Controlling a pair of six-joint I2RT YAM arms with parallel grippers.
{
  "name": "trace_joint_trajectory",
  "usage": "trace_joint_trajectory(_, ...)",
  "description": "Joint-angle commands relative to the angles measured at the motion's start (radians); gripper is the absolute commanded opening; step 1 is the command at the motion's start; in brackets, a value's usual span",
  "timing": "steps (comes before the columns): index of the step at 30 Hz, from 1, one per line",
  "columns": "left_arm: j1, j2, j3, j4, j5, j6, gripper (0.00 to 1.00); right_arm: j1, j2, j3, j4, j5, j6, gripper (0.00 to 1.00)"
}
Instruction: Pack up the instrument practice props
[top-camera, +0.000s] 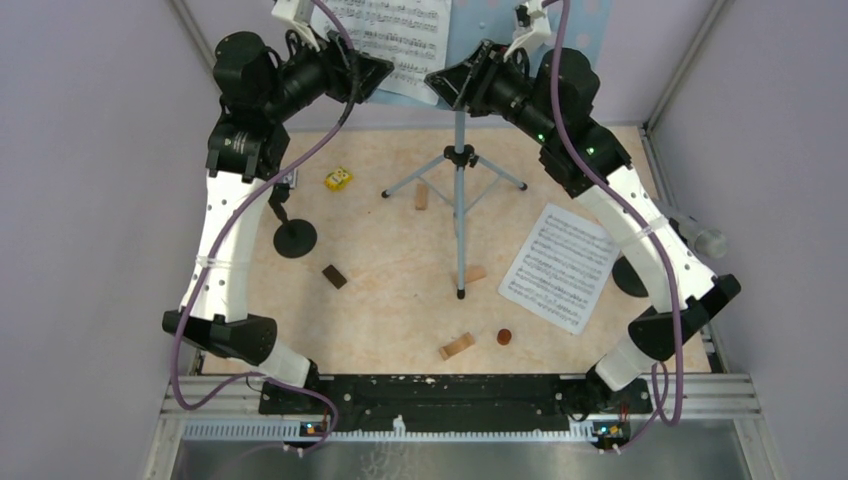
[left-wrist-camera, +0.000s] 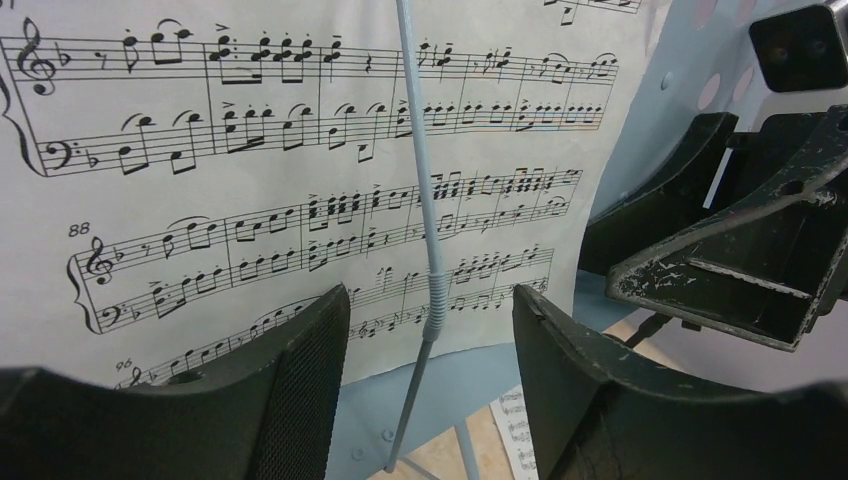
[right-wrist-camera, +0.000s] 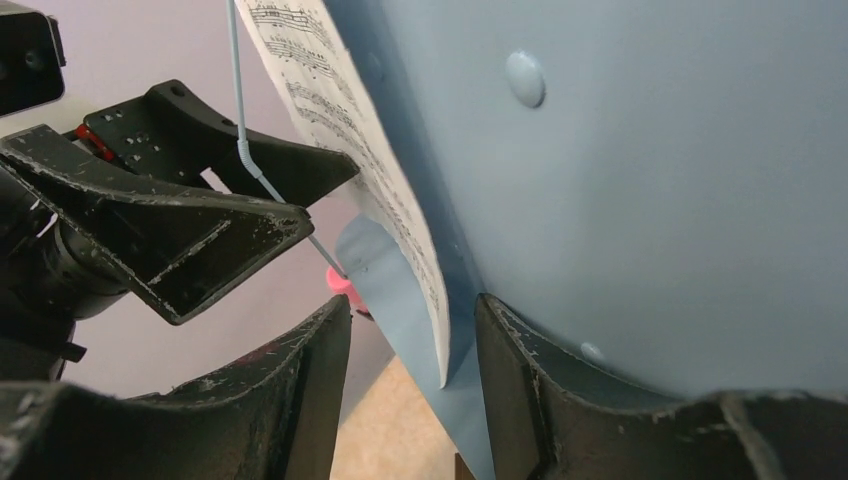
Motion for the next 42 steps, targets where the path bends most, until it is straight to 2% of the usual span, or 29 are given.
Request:
trace_joint_trajectory(1,0.005,-0.03,-0.008,0.056,0.021,-0.01,0.66,-0.005,-0.03,-0.025,0.013,0.029,0.008,0.49)
trace_joint_trajectory(5,0.005,-0.036,-0.009,0.058,0.024,-0.012,0.66,-0.005,-0.015,-0.009,0.017,0.027,0.018,0.49)
trace_joint_trajectory(13,0.005,-0.038,-0.012,0.054,0.053,-0.01,0.64,-0.006,0.08,0.17,-0.056,0.053,0.012,0.46)
trace_joint_trajectory(21,0.005,-0.048,-0.023,0.05,0.059,-0.006,0.62,-0.005,0.145,0.292,-0.016,0.01,-0.024,0.46)
trace_joint_trajectory(34,0.005,-0.07,-0.042,0.119,0.015,-0.077,0.61,-0.006,0.19,0.384,0.088,0.002,-0.082,0.19)
trace_joint_trajectory(38,0.005,-0.074,-0.044,0.132,-0.009,-0.082,0.72,-0.005,0.185,0.386,0.101,0.013,-0.102,0.11)
trace_joint_trajectory(40,0.005,-0.076,-0.045,0.142,-0.026,-0.082,0.79,-0.005,0.184,0.387,0.094,0.022,-0.108,0.0)
trace_joint_trajectory(42,0.005,-0.075,-0.044,0.157,-0.043,-0.085,0.8,-0.004,0.181,0.388,0.087,0.025,-0.116,0.0)
